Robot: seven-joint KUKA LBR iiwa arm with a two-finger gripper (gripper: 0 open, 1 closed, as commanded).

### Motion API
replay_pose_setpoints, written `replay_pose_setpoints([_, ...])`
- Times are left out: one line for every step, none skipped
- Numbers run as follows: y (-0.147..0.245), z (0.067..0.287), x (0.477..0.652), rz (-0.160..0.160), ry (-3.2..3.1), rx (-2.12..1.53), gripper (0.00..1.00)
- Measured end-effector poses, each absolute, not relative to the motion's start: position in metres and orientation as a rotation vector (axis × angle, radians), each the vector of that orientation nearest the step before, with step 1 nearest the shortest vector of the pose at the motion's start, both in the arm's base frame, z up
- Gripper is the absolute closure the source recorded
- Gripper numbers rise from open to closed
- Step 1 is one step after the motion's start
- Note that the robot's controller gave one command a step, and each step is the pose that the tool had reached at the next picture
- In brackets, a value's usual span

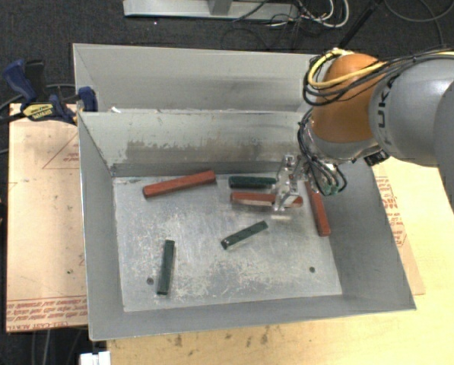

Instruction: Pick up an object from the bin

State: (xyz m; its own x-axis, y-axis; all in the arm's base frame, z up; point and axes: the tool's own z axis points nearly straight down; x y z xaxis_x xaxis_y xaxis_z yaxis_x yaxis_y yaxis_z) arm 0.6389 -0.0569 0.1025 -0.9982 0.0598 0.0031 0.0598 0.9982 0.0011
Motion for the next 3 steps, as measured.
replay_pose_setpoints([-0.057,0.117,0.64,-0.001,-3.142,-0.094,1.0])
replay_pose_setpoints([-0.057,0.131,0.639,-0.002,-3.139,-0.093,1.0])
replay_pose_setpoints([-0.057,0.152,0.639,-0.002,-3.138,-0.093,1.0])
